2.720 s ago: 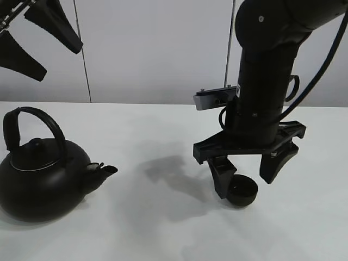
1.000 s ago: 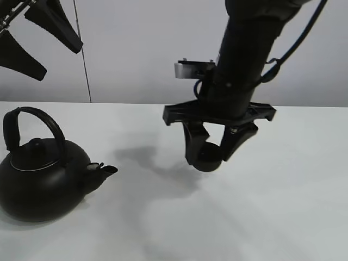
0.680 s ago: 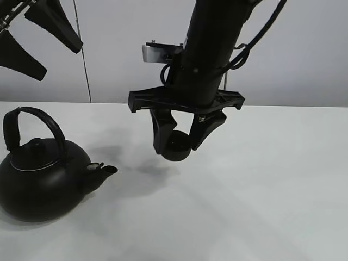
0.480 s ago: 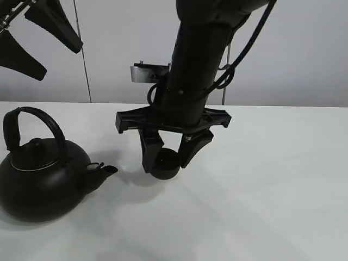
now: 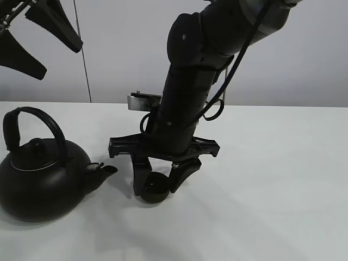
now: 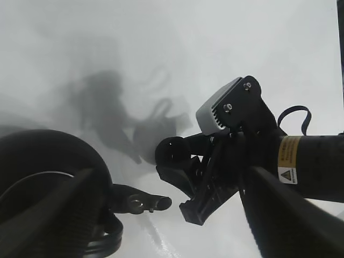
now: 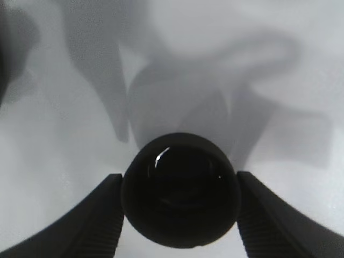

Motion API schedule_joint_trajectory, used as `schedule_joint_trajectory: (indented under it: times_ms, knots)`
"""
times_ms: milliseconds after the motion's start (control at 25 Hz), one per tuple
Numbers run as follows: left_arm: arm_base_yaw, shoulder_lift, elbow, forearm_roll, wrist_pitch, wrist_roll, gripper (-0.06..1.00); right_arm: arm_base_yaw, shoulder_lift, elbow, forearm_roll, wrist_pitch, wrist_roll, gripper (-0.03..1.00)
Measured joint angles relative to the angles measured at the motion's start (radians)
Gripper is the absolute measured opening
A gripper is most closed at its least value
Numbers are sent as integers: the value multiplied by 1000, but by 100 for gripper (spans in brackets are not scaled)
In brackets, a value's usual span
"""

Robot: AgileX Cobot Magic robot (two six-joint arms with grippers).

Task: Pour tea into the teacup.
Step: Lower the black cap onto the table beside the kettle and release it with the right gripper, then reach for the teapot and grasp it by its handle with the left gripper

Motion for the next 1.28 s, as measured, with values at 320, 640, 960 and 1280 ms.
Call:
schedule_joint_trajectory:
  times_ms: [320,640,960,1280]
  knots:
    - [0,0,0,0,-2,0,54,0,5,-2,17,-23,-8,40]
    - [0,0,0,0,-2,0,54,0,6,-2,42,-25,-41,51]
    - [0,0,0,0,-3,0,54,-83,-83,-6,-50,-7,8,52]
    - [0,0,0,0,-4,0,54,-357,-212,-7,-319,139,78,52]
